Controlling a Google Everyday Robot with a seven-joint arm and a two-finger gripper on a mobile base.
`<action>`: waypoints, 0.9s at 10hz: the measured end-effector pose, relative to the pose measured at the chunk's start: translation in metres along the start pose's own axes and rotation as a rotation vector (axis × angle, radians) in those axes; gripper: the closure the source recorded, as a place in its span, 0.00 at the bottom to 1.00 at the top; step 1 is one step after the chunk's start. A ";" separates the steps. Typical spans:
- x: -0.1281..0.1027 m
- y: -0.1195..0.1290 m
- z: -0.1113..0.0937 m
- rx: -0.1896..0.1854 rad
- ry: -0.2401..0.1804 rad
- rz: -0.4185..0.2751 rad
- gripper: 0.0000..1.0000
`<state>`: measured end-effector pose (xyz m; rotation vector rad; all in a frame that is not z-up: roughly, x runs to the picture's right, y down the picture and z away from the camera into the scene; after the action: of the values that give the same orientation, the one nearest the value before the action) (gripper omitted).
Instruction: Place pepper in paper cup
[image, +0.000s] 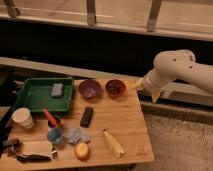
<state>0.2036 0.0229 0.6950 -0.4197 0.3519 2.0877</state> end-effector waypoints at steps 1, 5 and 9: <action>0.000 0.000 0.000 0.000 0.000 0.000 0.26; 0.000 0.000 0.000 0.000 -0.001 -0.001 0.26; 0.016 0.030 -0.001 0.007 -0.018 -0.112 0.26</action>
<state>0.1706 0.0195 0.6900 -0.4067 0.3178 1.9798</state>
